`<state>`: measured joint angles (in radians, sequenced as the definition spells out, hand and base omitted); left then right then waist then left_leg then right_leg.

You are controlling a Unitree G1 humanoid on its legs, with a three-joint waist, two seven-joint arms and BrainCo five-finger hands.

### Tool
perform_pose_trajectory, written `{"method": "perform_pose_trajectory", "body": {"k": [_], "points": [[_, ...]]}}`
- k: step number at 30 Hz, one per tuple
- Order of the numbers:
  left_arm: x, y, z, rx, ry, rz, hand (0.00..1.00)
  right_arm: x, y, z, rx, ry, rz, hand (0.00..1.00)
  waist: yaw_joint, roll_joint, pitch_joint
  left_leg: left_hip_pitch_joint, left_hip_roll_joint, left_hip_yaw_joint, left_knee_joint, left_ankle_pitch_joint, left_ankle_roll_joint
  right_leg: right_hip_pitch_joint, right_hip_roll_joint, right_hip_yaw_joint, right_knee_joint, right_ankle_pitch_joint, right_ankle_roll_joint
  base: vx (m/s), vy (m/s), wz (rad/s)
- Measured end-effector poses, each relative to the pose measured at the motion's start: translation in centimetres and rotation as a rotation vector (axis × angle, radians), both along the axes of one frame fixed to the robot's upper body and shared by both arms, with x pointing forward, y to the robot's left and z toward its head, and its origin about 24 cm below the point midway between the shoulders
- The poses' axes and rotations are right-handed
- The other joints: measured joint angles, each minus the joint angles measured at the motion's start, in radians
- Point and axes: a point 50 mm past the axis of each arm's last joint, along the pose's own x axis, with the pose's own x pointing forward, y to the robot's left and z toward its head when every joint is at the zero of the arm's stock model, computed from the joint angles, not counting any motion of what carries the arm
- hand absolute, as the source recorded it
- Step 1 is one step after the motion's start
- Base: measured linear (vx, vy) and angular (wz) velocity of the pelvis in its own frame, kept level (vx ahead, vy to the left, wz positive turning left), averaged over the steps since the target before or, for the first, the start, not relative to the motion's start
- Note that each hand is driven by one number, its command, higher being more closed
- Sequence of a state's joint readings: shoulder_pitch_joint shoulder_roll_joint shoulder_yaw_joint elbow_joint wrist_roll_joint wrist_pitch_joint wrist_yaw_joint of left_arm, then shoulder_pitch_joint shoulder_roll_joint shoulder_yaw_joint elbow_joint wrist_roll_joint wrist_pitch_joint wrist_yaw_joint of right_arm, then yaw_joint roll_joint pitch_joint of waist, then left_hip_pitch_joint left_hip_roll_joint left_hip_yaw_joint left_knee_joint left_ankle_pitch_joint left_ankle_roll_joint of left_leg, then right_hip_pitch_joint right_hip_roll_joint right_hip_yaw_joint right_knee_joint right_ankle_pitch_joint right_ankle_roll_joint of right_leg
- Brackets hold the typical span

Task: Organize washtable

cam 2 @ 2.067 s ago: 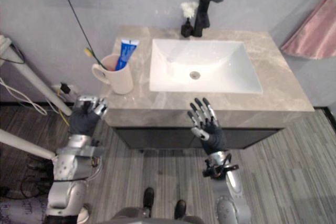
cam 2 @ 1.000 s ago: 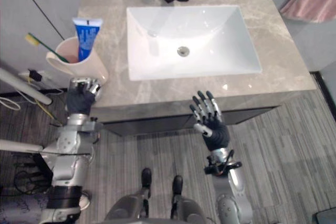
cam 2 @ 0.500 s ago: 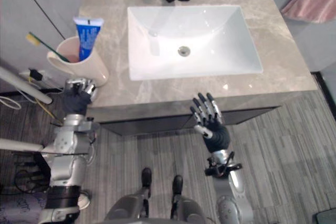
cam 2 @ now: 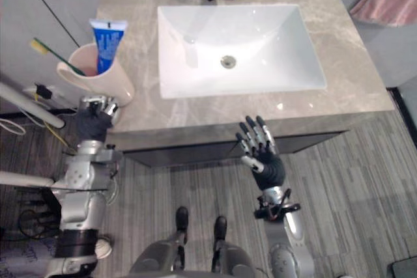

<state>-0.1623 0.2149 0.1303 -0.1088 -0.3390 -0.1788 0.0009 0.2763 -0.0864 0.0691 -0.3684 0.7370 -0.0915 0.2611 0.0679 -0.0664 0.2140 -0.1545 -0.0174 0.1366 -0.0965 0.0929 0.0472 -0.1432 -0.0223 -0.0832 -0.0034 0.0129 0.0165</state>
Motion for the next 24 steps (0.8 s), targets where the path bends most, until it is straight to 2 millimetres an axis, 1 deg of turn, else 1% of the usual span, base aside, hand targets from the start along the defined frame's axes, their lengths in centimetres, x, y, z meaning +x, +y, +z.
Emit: {"method": "perform_pose_trajectory", "body": {"k": [1, 4, 10, 19, 24], "points": [[0.1, 0.0, 0.2, 0.006, -0.005, -0.001, 1.00, 0.0, 0.0, 0.0, 0.000, 0.001, -0.001, 0.00, 0.000, 0.000, 0.000, 0.000, 0.000, 0.000, 0.000, 0.000, 0.000, 0.000, 0.000, 0.000, 0.000, 0.000, 0.000, 0.00, 0.000, 0.00], [0.6, 0.2, 1.6, 0.043, -0.048, -0.004, 1.00, -0.1, 0.0, -0.1, -0.001, 0.008, -0.001, 0.00, 0.001, 0.000, 0.000, 0.000, 0.000, 0.001, 0.000, 0.000, 0.000, 0.000, 0.000, 0.001, 0.000, 0.001, -0.001, 0.00, 0.000, 0.00], [1.1, 0.5, 3.4, 0.093, -0.099, -0.006, 1.00, -0.4, -0.2, -0.5, -0.004, 0.027, -0.005, 0.00, 0.000, 0.000, 0.000, 0.001, 0.000, 0.003, 0.000, 0.000, 0.000, 0.000, 0.000, 0.003, 0.000, 0.002, -0.002, 0.00, 0.000, 0.00], [1.8, 1.3, 4.0, 0.123, -0.095, 0.006, 1.00, -0.4, -0.3, -0.5, -0.019, 0.029, -0.001, 0.00, 0.000, 0.000, 0.000, 0.001, 0.000, 0.006, 0.001, 0.000, 0.000, -0.002, 0.001, 0.006, 0.000, 0.002, -0.003, 0.00, 0.000, 0.00], [2.3, 1.5, 4.0, 0.126, -0.078, 0.013, 1.00, -0.4, -0.3, -0.5, -0.021, 0.030, 0.000, 0.00, 0.000, -0.001, 0.002, 0.001, 0.001, 0.007, 0.001, 0.000, 0.000, -0.003, 0.002, 0.007, -0.001, 0.002, -0.003, 0.00, 0.000, 0.00]]}}
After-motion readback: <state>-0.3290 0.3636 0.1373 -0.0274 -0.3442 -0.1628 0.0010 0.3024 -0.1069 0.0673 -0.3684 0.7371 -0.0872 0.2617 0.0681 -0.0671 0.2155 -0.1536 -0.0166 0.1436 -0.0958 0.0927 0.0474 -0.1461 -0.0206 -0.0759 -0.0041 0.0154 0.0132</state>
